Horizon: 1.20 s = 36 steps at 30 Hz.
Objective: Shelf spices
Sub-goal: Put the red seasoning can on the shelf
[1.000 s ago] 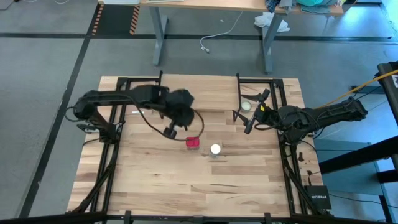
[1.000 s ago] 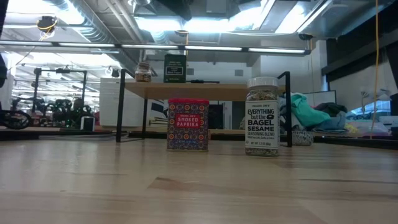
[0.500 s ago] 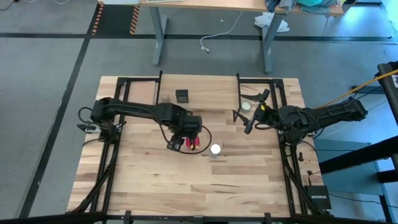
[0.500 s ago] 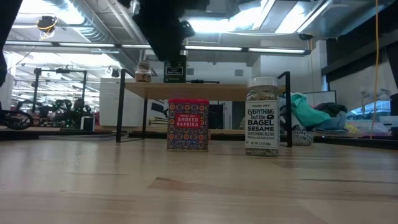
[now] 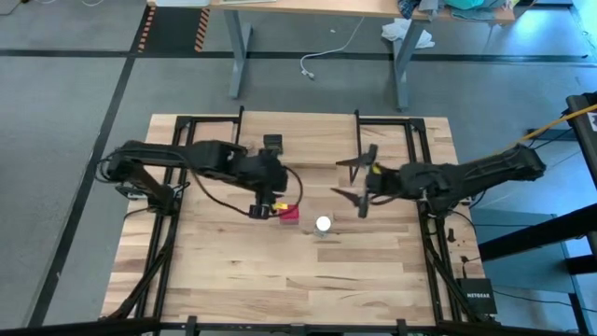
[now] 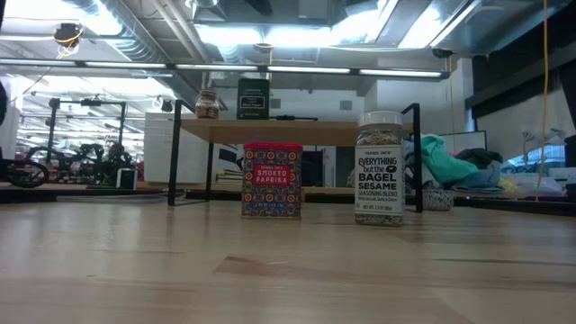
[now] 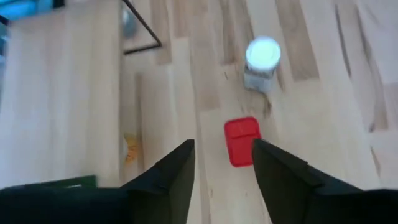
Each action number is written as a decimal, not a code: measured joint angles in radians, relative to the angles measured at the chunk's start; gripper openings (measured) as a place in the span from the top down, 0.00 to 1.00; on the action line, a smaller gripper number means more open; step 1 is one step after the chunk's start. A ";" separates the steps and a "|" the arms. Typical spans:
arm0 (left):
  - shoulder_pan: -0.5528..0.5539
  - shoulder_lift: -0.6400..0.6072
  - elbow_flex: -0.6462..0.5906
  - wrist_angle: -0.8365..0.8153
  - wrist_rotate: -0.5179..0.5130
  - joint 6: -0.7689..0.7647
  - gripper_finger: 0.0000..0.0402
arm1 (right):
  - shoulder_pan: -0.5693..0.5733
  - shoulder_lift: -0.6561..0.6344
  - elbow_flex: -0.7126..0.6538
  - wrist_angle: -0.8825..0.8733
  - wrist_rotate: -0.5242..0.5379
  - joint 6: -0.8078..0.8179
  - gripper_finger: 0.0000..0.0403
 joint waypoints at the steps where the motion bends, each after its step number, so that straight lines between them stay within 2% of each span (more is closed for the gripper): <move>1: -0.006 -0.013 0.000 0.003 -0.011 -0.004 0.63 | 0.000 0.036 0.021 0.004 0.001 0.001 0.19; 8: -0.036 -0.144 -0.078 0.035 -0.126 -0.040 0.71 | 0.000 0.303 0.208 -0.080 -0.002 0.007 0.19; 15: -0.040 -0.315 -0.330 0.071 -0.163 -0.163 0.77 | -0.008 0.486 0.345 -0.168 -0.173 0.064 0.19; 20: -0.059 -0.442 -0.548 0.232 -0.166 -0.242 0.78 | -0.053 0.581 0.381 -0.261 -0.281 0.188 0.19; 24: -0.079 -0.524 -0.689 0.450 -0.170 -0.204 0.78 | -0.078 0.648 0.381 -0.276 -0.315 0.234 0.19; 30: -0.070 -0.573 -0.777 0.537 -0.180 -0.213 0.78 | -0.093 0.741 0.381 -0.278 -0.364 0.268 0.19; 36: -0.070 -0.575 -0.801 0.538 -0.181 -0.211 0.77 | -0.096 0.829 0.397 -0.282 -0.331 0.269 0.19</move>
